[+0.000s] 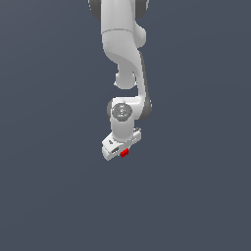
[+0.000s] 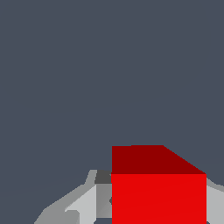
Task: Pick up the red cube and move it to a goal position.
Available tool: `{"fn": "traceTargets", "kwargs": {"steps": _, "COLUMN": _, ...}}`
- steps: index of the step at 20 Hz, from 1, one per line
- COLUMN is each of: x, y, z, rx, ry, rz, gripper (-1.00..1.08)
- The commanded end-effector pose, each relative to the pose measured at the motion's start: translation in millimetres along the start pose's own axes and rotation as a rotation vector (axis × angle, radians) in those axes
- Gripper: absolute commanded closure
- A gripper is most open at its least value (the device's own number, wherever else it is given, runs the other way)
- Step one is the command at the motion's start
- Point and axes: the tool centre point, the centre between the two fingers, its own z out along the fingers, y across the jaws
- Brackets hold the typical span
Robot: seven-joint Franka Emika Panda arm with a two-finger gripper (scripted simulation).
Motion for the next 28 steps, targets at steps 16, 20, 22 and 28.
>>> {"fn": "traceTargets", "kwargs": {"steps": 16, "x": -3.2, "y": -5.6, "z": -45.7, "rx": -0.001, "ry": -0.001, "rz": -0.001, "gripper": 1.08}}
{"fn": "traceTargets", "kwargs": {"steps": 20, "x": -5.7, "y": -9.5, "z": -79.6, "rx": -0.001, "ry": -0.001, "rz": -0.001, "gripper": 1.08}}
{"fn": "traceTargets", "kwargs": {"steps": 22, "x": -6.9, "y": -12.0, "z": -100.1, "rx": -0.001, "ry": -0.001, "rz": -0.001, "gripper": 1.08}}
{"fn": "traceTargets", "kwargs": {"steps": 28, "x": -11.0, "y": -20.2, "z": -171.6, "rx": -0.001, "ry": -0.001, "rz": -0.002, "gripper": 1.08}}
